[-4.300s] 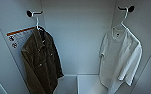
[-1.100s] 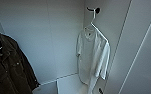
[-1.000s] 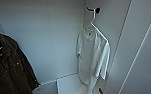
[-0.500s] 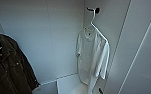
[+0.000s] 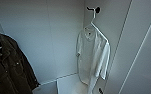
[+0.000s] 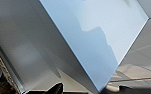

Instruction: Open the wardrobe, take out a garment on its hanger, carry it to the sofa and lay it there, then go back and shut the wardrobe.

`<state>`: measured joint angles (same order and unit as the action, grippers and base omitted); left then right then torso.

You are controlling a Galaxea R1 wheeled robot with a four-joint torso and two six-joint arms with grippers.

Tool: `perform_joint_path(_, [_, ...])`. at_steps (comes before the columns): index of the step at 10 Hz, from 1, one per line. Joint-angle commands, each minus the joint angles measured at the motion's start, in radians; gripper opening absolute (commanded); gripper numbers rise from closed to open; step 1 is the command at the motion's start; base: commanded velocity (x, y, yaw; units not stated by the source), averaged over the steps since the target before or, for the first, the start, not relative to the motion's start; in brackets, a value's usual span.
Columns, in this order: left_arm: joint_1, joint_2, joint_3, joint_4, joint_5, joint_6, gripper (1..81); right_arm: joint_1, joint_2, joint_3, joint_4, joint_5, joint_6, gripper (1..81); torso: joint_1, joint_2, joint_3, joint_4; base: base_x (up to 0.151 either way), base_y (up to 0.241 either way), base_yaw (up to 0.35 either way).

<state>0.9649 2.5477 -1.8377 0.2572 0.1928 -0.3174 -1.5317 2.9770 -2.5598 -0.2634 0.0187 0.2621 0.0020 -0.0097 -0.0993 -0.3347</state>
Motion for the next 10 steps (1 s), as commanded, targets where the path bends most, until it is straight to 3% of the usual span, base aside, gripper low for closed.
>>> perform_joint_path(1, [-0.255,0.005,0.031,-0.013,0.154,-0.066,81.1,0.040,-0.004,0.004,0.001,-0.051,0.003,81.1,0.000,0.000,0.000,0.000,0.000,0.000,0.000])
perform_joint_path(3, [-0.356,0.031,0.032,-0.015,0.231,-0.112,81.1,0.041,-0.004,0.004,0.000,-0.051,0.003,81.1,0.000,0.000,0.000,0.000,0.000,0.000,0.000])
perform_joint_path(10, [-0.654,0.177,0.031,-0.010,0.340,-0.261,81.1,0.046,-0.002,0.004,0.001,-0.051,0.003,81.1,0.001,0.002,-0.001,0.000,0.000,0.000,0.000])
